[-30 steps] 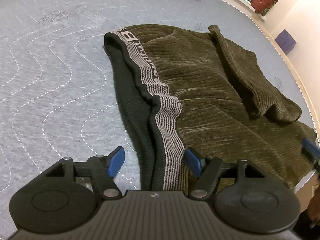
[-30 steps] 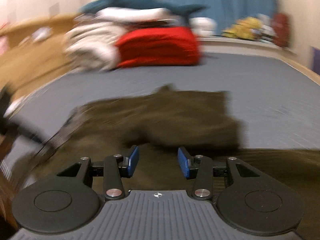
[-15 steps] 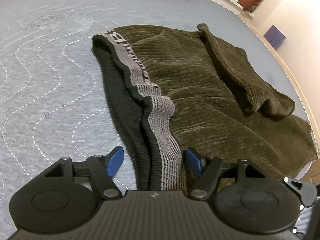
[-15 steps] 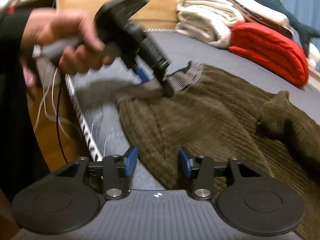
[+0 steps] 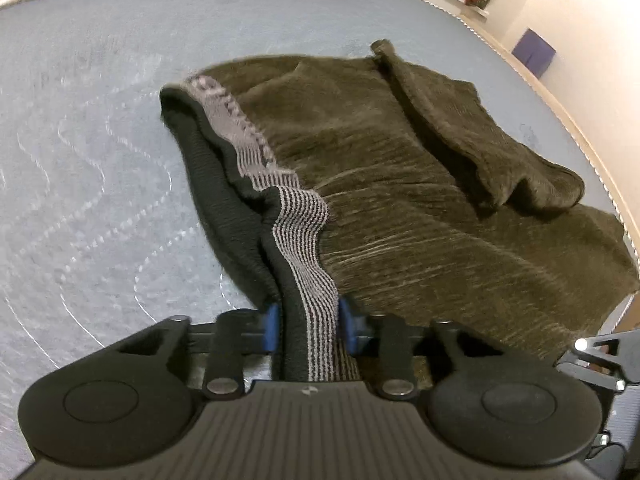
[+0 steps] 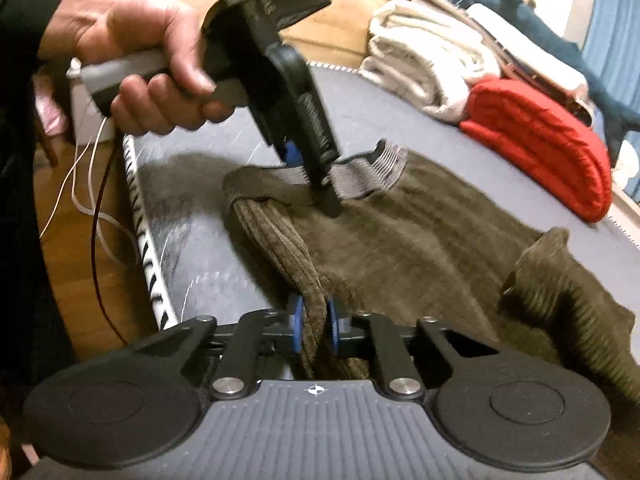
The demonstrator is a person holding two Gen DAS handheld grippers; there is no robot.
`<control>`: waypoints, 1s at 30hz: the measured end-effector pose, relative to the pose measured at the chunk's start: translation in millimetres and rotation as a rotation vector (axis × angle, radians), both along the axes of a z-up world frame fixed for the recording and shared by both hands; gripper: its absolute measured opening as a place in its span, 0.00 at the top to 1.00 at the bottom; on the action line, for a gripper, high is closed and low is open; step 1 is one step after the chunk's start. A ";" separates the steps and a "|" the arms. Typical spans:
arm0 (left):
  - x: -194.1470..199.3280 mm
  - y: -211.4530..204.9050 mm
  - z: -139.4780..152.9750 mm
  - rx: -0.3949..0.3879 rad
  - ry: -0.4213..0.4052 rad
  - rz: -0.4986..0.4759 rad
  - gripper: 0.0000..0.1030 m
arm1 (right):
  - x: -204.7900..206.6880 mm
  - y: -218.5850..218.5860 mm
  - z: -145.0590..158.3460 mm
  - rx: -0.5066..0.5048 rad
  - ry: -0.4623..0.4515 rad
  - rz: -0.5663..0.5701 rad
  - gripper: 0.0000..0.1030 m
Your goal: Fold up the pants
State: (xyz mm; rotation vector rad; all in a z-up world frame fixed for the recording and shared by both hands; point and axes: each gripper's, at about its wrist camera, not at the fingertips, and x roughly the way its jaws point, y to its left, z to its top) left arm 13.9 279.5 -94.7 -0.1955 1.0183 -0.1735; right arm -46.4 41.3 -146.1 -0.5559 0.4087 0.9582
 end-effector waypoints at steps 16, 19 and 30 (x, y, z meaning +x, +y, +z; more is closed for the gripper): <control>-20.3 -13.3 49.6 0.200 -0.143 0.009 0.55 | -21.6 0.1 21.2 0.028 0.053 0.105 0.82; -14.6 -28.1 38.8 0.170 -0.108 -0.076 0.55 | -6.2 -13.0 29.7 0.066 0.104 0.050 0.78; 0.4 -64.7 53.0 0.311 -0.129 -0.046 0.49 | 138.9 -163.0 98.7 0.485 0.221 -0.698 0.45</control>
